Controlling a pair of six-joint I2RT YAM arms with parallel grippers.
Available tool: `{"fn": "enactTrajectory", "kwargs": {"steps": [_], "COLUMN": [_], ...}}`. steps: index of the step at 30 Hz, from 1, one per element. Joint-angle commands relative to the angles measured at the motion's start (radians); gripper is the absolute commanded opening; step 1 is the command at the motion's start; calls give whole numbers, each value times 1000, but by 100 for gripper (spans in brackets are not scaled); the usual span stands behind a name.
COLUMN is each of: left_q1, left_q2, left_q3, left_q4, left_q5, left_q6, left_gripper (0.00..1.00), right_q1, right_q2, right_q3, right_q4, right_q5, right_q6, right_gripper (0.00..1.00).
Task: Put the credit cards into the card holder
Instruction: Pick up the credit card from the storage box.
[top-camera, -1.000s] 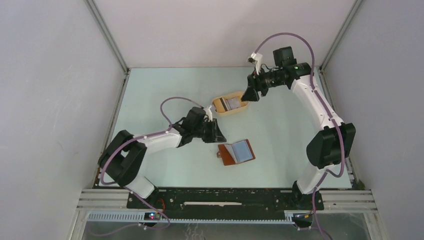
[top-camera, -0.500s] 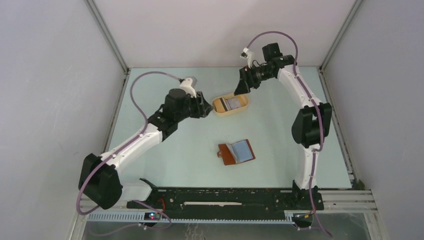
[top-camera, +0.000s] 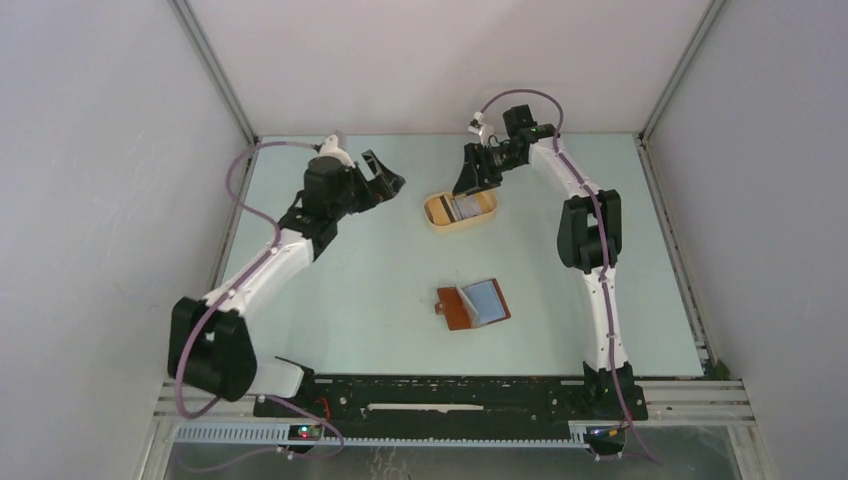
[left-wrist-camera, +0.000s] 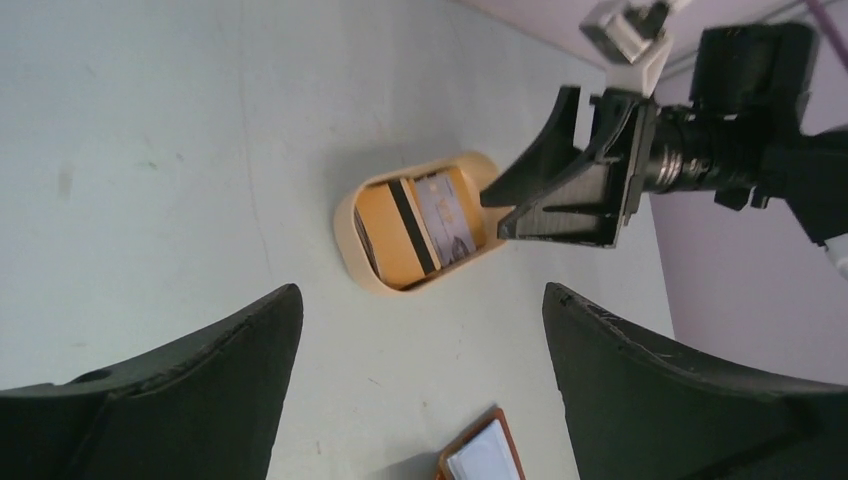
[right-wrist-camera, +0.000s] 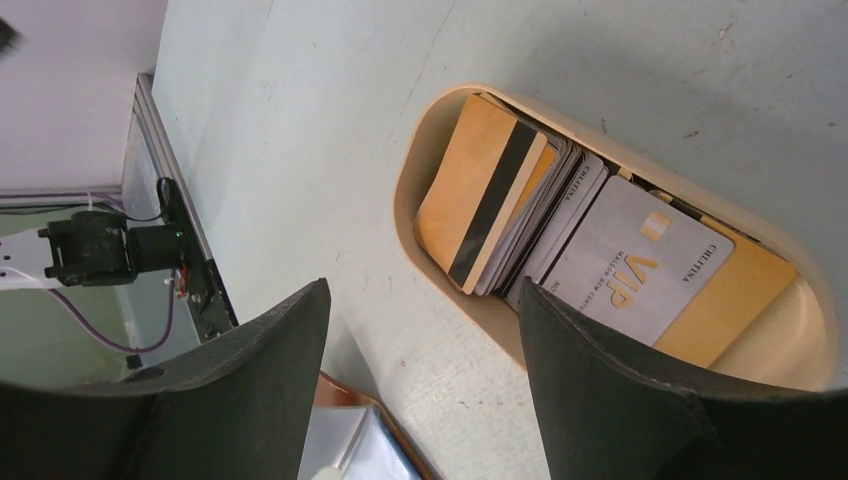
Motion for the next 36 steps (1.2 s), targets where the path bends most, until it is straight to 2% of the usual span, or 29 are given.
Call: {"fn": "enactTrajectory", "kwargs": {"steps": [1, 6, 12, 19, 36], "left_q1": [-6, -5, -10, -15, -23], "left_q2": [153, 341, 503, 587, 715], "left_q3": [5, 94, 196, 248, 368], "left_q4": [75, 59, 36, 15, -96], "left_q5": [148, 199, 270, 292, 320], "left_q6": [-122, -139, -161, -169, -121], "left_gripper": [92, 90, 82, 72, 49], "right_q1": [26, 45, 68, 69, 94], "right_q2": [30, 70, 105, 122, 123], "right_q3": [61, 75, 84, 68, -41], "right_q4": [61, 98, 94, 112, 148], "right_q5": [-22, 34, 98, 154, 93], "right_q6": [96, 136, 151, 193, 265], "right_gripper": [78, 80, 81, 83, 81]}}
